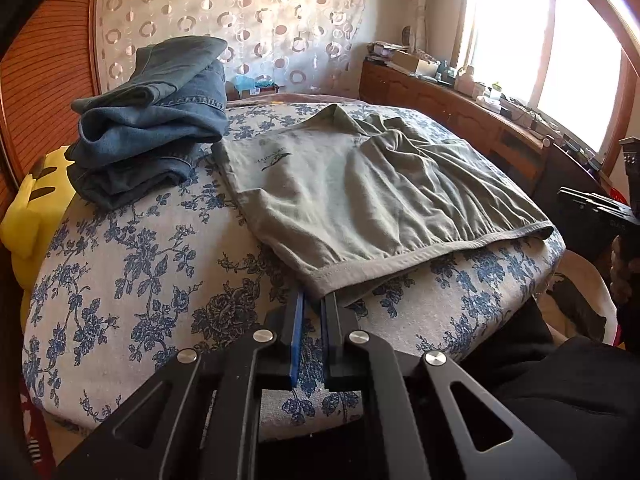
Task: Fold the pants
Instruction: 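Lift the hem with the left tool, fold it over the trousers, release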
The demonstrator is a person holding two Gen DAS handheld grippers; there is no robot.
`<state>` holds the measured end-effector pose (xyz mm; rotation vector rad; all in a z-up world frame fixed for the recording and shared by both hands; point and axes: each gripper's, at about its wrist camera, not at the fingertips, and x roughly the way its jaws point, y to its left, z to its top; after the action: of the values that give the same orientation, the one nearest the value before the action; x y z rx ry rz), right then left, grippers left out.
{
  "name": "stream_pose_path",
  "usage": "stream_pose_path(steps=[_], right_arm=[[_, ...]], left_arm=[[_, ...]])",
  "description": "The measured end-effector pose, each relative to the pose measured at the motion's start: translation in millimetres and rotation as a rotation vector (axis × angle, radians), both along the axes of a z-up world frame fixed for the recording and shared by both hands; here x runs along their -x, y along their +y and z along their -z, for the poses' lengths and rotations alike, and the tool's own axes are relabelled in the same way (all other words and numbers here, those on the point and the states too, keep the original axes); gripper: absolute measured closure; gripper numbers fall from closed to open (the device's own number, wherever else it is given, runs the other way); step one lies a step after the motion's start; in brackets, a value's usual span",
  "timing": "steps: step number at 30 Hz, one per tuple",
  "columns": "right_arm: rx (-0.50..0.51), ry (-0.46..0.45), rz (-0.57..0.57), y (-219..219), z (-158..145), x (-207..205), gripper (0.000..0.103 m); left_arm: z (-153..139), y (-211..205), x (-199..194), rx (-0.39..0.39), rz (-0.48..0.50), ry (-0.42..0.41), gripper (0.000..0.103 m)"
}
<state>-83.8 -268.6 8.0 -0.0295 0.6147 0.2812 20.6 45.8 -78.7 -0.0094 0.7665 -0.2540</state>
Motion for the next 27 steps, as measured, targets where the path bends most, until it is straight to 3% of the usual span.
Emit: stream_pose_path(steps=[8,16,27], right_arm=[[-0.017,0.048,0.042,3,14,-29,0.069],[-0.025,0.069,0.107,-18,24,-39,0.069],[-0.047,0.058,0.156,-40,29,-39,0.069]], left_arm=[[-26,-25,-27,-0.03,0.065,-0.064,0.096],[-57,-105,-60,-0.079,0.248,-0.121,0.096],[-82,-199,-93,-0.065,0.45,-0.101,0.096]])
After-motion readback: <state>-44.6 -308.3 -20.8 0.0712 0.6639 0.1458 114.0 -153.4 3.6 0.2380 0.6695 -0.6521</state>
